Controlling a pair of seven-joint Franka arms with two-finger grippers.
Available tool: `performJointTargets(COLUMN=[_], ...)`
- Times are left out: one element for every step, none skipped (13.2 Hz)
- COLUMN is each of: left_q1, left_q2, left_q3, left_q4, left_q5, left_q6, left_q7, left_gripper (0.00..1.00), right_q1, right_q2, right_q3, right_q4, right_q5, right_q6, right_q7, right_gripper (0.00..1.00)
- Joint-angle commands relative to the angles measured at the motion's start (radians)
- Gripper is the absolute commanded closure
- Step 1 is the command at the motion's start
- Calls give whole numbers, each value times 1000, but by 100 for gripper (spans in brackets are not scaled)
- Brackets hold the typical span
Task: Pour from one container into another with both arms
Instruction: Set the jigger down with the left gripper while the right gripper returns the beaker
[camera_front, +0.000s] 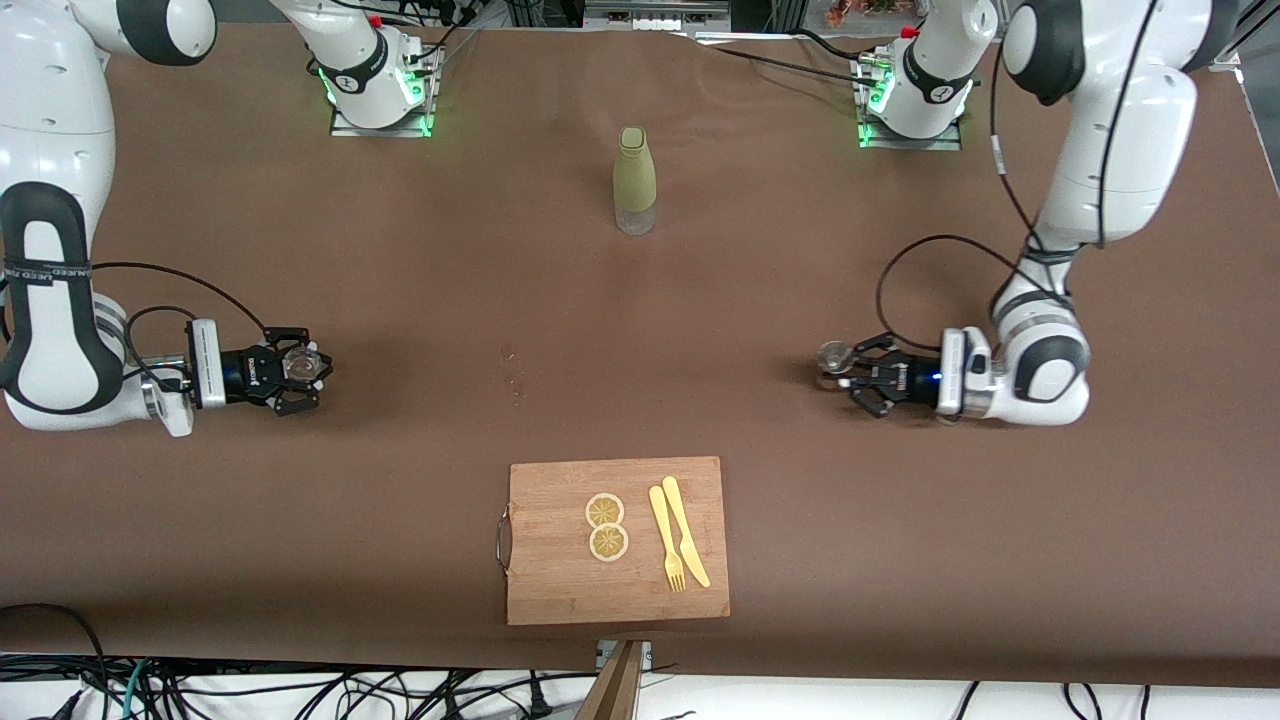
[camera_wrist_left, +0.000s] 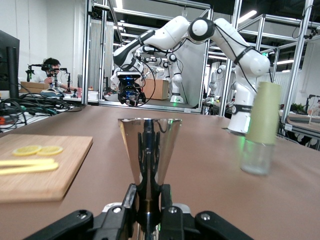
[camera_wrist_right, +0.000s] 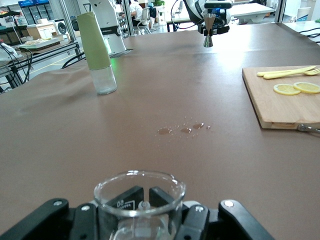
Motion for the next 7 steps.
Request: performJointTargets(left_q1=[69, 95, 129, 170, 201, 230, 252], left_q2=[-29, -21, -9, 0, 15, 31, 49], left_q3=[62, 88, 99, 99, 99, 99, 101], left_q4=[-34, -34, -31, -28, -25, -23, -18], left_q5=[85, 111, 142, 171, 191, 208, 219], left_q6=[-61, -100, -124, -141, -164, -192, -218], left_q7=[109, 147, 189, 222, 255, 279, 299], left_gripper=[100, 100, 100, 100, 100, 100, 100], right_q1=[-61, -69, -75, -78, -83, -86, -86], right_q2=[90, 108, 120, 137, 153, 159, 162], right_q3=[32, 38, 40, 40, 40, 40, 40], right_q4=[41, 43, 43, 43, 45, 43, 43], right_q5=[49, 49, 51, 51, 52, 54, 54], right_q6=[-31, -40, -64, -89, -112, -121, -127], right_q7=[-93, -132, -155, -181, -201, -218, -229], right_gripper=[96, 96, 96, 96, 96, 96, 96])
